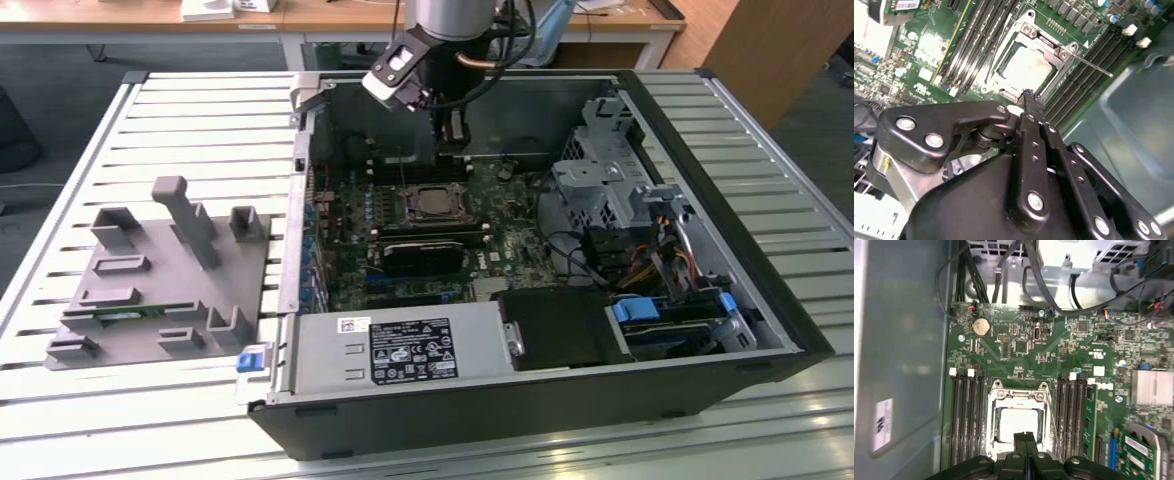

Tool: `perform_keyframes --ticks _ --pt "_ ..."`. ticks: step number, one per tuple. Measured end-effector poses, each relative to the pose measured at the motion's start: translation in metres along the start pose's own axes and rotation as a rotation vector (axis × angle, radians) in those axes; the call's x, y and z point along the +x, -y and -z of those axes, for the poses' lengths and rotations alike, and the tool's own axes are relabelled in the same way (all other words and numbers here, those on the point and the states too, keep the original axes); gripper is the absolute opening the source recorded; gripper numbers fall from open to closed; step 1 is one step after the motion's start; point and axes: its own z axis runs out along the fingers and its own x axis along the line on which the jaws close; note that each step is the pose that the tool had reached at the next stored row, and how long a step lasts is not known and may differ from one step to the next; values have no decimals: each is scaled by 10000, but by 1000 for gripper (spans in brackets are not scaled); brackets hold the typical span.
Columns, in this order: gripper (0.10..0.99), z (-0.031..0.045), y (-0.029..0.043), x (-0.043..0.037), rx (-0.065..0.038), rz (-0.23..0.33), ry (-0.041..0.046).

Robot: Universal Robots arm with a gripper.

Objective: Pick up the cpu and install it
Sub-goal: 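Install the first cpu locking lever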

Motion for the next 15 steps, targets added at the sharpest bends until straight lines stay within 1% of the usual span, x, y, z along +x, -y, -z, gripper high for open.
perform_keyframes --ticks 1,4,5,12,15 --pt "106 16 0 0 0 0 0" --pt "106 17 -1 0 -1 31 -2" --pt "106 17 0 0 -1 118 -3" --pt "106 9 0 0 -6 1359 -22" --pt "106 8 0 0 -9 1741 -31"
